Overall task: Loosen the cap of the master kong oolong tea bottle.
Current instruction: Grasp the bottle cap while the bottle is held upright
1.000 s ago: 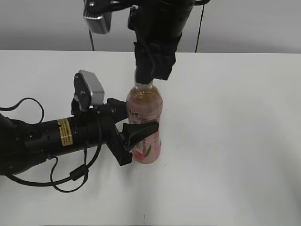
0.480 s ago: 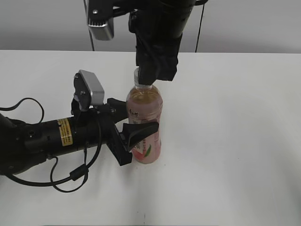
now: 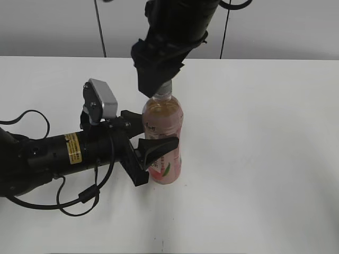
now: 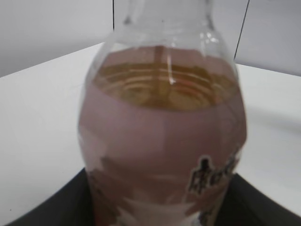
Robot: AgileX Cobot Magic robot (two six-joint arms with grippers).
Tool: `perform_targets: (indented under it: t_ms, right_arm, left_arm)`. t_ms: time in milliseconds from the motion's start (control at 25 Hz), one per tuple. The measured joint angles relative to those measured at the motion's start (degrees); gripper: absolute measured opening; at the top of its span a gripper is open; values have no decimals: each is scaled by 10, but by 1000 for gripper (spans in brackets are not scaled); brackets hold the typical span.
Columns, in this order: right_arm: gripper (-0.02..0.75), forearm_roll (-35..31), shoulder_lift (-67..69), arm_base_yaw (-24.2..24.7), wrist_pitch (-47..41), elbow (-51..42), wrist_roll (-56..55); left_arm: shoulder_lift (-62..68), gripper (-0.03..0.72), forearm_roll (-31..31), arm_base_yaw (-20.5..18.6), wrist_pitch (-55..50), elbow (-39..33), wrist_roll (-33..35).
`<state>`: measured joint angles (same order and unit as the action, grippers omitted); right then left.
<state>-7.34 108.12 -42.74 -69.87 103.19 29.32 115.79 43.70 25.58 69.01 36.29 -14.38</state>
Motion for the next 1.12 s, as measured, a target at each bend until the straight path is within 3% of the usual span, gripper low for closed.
perform_targets:
  t_ms: [200,360,720,840,1000,1120]
  right_arm:
    - [545,-1,-2,0,0,0,-293]
    - [545,-2,-2,0,0,0,-399]
    - [515,7,15,0,0,0,-449]
    - [447,17,16,0,0,0,-450]
    - [269,32,16,0,0,0,-449]
    - [271,32,16,0,0,0,-417]
  left_arm:
    - [0,391,0,0,0,0,0]
    - [0,391,0,0,0,0,0]
    - [0,391,0,0,0,0,0]
    - [0,391,0,0,0,0,0]
    - [0,391,0,0,0,1,0]
    - [0,391,0,0,-1,1,0]
